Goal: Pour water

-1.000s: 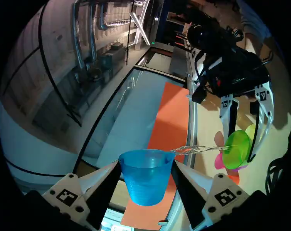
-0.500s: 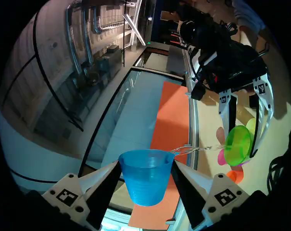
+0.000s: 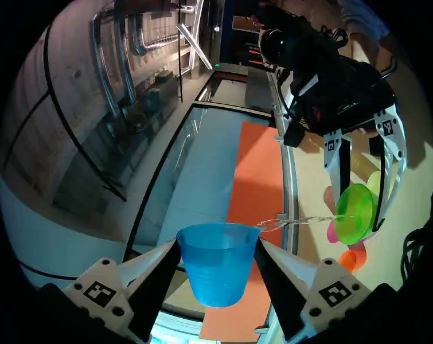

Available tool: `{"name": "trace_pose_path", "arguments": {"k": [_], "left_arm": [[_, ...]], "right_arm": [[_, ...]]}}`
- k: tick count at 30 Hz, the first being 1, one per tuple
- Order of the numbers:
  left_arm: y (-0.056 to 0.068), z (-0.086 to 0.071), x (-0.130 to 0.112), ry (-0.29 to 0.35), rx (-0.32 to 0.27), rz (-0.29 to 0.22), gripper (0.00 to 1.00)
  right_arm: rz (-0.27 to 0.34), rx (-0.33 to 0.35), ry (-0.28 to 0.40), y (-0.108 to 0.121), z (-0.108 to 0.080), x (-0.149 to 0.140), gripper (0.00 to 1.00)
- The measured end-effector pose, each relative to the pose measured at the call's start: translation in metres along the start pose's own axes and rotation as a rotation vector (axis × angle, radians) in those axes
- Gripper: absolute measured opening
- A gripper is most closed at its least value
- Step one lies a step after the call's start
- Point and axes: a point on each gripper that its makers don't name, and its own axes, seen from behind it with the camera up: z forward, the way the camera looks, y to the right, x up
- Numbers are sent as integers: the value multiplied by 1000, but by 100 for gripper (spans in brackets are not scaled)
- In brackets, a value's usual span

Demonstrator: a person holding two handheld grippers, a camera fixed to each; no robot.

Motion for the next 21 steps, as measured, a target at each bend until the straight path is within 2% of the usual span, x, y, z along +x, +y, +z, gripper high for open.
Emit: {"name": "trace_pose_path", "arguments": {"k": [21], "left_arm": [[-5,-1,10,15,11,76,87]], "right_arm": [[-5,-14,9,3,-2,5,89]]}}
